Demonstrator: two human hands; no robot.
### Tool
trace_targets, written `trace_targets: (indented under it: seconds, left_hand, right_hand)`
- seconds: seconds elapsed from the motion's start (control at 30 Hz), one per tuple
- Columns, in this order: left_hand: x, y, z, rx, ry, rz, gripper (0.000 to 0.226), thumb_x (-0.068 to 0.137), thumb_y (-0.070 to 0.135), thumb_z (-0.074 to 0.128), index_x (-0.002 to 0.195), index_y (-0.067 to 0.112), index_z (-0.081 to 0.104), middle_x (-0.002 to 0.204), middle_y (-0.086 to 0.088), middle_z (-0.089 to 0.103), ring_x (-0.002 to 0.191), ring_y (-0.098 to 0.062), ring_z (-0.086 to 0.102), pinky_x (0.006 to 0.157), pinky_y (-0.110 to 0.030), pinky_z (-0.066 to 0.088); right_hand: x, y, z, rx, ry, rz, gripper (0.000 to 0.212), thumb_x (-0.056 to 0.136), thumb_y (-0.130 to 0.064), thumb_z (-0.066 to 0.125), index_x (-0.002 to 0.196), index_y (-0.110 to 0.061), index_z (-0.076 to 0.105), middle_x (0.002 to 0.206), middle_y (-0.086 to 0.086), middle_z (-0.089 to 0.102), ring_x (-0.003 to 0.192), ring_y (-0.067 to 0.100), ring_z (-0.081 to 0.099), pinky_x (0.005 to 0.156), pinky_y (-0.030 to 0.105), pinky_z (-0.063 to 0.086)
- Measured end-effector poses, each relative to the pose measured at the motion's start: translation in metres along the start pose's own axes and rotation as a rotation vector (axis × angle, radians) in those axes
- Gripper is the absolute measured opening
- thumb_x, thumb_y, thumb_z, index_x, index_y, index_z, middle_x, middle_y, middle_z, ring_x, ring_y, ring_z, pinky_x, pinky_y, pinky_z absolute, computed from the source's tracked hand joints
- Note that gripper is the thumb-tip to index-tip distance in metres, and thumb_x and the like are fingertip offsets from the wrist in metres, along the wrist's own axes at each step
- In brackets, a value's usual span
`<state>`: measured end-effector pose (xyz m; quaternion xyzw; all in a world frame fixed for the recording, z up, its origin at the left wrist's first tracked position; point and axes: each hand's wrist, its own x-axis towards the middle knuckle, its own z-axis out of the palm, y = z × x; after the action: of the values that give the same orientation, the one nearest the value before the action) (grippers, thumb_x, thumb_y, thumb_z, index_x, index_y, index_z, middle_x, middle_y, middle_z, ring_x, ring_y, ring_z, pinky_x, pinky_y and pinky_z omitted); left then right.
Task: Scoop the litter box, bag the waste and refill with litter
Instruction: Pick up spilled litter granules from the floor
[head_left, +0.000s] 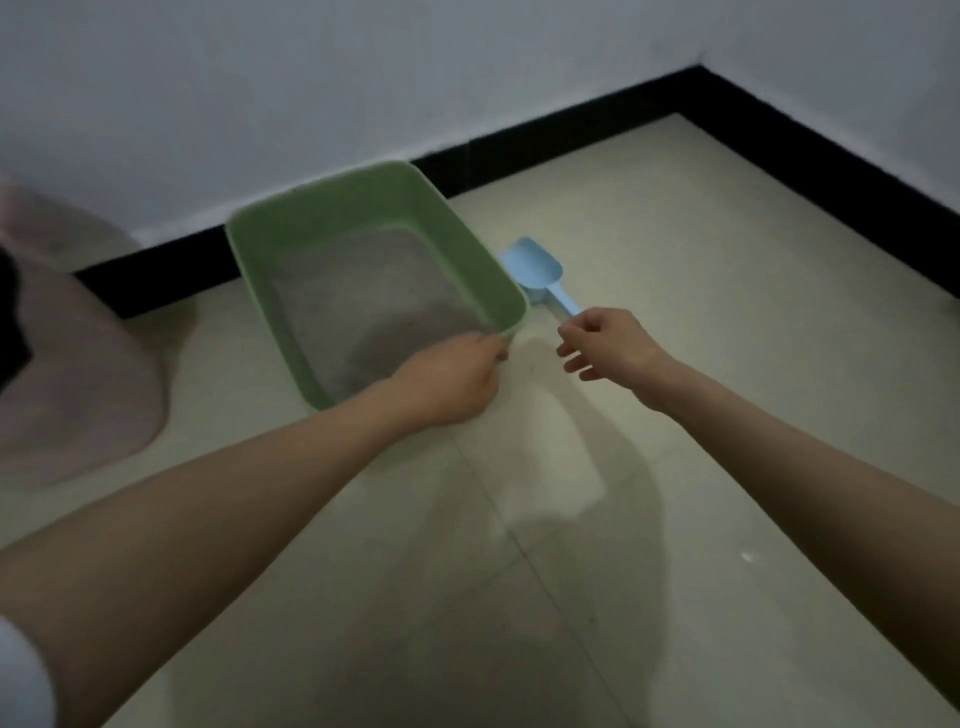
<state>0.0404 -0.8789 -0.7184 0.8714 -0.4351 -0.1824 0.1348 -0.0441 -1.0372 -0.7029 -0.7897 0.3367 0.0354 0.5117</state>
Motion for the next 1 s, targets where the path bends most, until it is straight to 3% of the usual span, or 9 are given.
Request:
trace_targets:
  seconds: [0.17, 0.27, 0.37, 0.5, 0.6, 0.8, 1.0]
  left_hand:
    - [0.01, 0.017, 0.091, 0.035, -0.284, -0.04, 0.038, 0.094, 0.019, 0.043, 0.132, 0.015, 0.041, 0.132, -0.009, 0.046, 0.119, -0.027, 0.047, 0.098, -0.037, 0.041]
    - [0.014, 0.011, 0.124, 0.031, -0.332, -0.092, 0.038, 0.092, 0.016, 0.046, 0.13, 0.015, 0.043, 0.128, -0.01, 0.048, 0.116, -0.027, 0.049, 0.096, -0.037, 0.042]
    - [0.012, 0.006, 0.146, 0.009, -0.345, -0.111, 0.038, 0.089, 0.011, 0.047, 0.128, 0.013, 0.046, 0.125, -0.011, 0.048, 0.115, -0.027, 0.048, 0.096, -0.036, 0.041]
    - [0.003, 0.008, 0.17, 0.044, -0.382, -0.046, 0.038, 0.089, 0.015, 0.05, 0.126, 0.013, 0.046, 0.123, -0.01, 0.047, 0.115, -0.027, 0.046, 0.095, -0.038, 0.042]
    - [-0.002, 0.02, 0.183, 0.019, -0.365, -0.032, 0.037, 0.089, 0.021, 0.055, 0.124, 0.011, 0.047, 0.122, -0.01, 0.046, 0.114, -0.026, 0.045, 0.093, -0.037, 0.042]
    - [-0.017, 0.045, 0.209, -0.084, -0.094, -0.213, 0.033, 0.084, 0.027, 0.063, 0.11, 0.01, 0.055, 0.112, -0.01, 0.052, 0.107, -0.027, 0.048, 0.09, -0.039, 0.041]
    - [0.004, 0.055, 0.207, -0.088, -0.054, -0.275, 0.017, 0.087, 0.023, 0.059, 0.098, 0.011, 0.063, 0.107, -0.009, 0.057, 0.106, -0.027, 0.05, 0.087, -0.036, 0.039]
  right_hand:
    - [0.007, 0.103, -0.012, -0.062, 0.023, 0.158, 0.011, 0.092, -0.014, 0.05, 0.094, -0.009, 0.059, 0.093, 0.01, 0.064, 0.078, 0.022, 0.06, 0.072, 0.032, 0.05]
    - [0.005, 0.148, -0.002, -0.135, 0.003, 0.213, 0.021, 0.09, -0.013, 0.053, 0.106, -0.004, 0.064, 0.096, 0.011, 0.067, 0.087, 0.025, 0.064, 0.085, 0.035, 0.049]
    - [-0.011, 0.18, 0.014, -0.242, -0.038, 0.21, 0.023, 0.091, -0.017, 0.055, 0.109, -0.008, 0.065, 0.107, 0.011, 0.067, 0.103, 0.025, 0.062, 0.091, 0.027, 0.044]
    - [-0.033, 0.208, 0.036, -0.228, -0.028, 0.199, 0.023, 0.088, -0.013, 0.058, 0.109, -0.007, 0.062, 0.096, 0.008, 0.064, 0.093, 0.02, 0.058, 0.088, 0.025, 0.042]
    - [-0.036, 0.216, 0.048, -0.256, 0.009, 0.138, 0.028, 0.083, -0.015, 0.064, 0.109, -0.008, 0.057, 0.088, 0.002, 0.054, 0.086, 0.019, 0.052, 0.084, 0.03, 0.043]
    - [-0.033, 0.218, 0.06, -0.342, 0.075, 0.071, 0.033, 0.083, -0.019, 0.063, 0.111, -0.005, 0.053, 0.108, 0.012, 0.057, 0.106, 0.027, 0.05, 0.088, 0.032, 0.038]
    - [-0.033, 0.222, 0.066, -0.356, 0.149, 0.05, 0.022, 0.086, -0.017, 0.058, 0.104, -0.004, 0.06, 0.107, 0.012, 0.058, 0.106, 0.026, 0.049, 0.087, 0.032, 0.039]
